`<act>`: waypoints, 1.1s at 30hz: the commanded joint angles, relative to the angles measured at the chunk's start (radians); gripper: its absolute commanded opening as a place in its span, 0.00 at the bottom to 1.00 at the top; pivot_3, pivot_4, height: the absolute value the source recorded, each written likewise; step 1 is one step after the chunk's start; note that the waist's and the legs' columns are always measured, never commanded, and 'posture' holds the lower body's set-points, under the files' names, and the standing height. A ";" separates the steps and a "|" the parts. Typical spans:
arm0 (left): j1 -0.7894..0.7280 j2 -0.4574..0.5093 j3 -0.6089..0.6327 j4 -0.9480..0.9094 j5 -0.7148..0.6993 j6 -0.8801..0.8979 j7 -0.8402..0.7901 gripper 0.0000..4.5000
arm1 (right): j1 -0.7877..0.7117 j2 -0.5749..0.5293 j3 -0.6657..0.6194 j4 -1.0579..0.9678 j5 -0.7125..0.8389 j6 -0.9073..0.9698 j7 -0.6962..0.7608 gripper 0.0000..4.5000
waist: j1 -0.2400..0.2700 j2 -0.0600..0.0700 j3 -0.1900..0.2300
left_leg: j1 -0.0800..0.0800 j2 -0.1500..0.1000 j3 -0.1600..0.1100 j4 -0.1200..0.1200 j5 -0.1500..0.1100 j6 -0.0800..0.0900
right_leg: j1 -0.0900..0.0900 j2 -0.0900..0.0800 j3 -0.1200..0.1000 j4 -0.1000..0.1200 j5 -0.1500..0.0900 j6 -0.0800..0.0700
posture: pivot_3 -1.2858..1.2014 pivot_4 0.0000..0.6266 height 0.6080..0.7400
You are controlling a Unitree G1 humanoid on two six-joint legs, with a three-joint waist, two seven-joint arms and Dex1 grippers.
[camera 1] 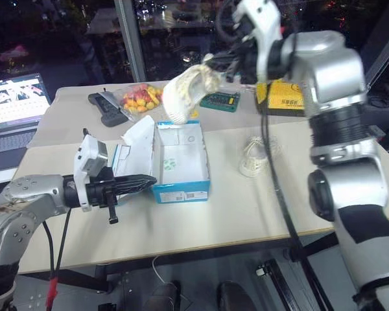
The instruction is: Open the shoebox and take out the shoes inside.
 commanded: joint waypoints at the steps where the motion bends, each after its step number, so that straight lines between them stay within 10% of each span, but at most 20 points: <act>1: -0.016 -0.004 0.003 -0.016 0.001 -0.015 -0.002 0.00 | 0.025 -0.150 0.015 -0.023 -0.045 -0.043 0.065 0.01 | 0.004 0.000 0.000 | 0.000 0.000 0.000 0.000 0.000 0.000 | 0.000 0.000 0.000 0.000 0.000 0.000 | 0.52 0.24 1.00; 12: -0.024 -0.009 -0.020 -0.004 0.013 -0.017 -0.021 0.00 | 0.203 -0.423 0.185 0.138 -0.257 -0.263 0.182 0.01 | -0.005 0.001 0.001 | -0.001 0.002 0.007 0.001 -0.001 0.004 | -0.001 -0.001 0.002 -0.003 0.000 0.000 | 0.52 0.24 1.00; 33: -0.025 -0.002 -0.015 -0.007 0.014 -0.012 -0.028 0.00 | 0.293 -0.292 0.197 0.224 -0.319 -0.276 0.097 0.01 | 0.006 0.002 0.002 | -0.001 0.004 0.010 0.004 -0.001 0.006 | 0.001 0.000 0.003 -0.002 0.000 0.000 | 0.52 0.24 1.00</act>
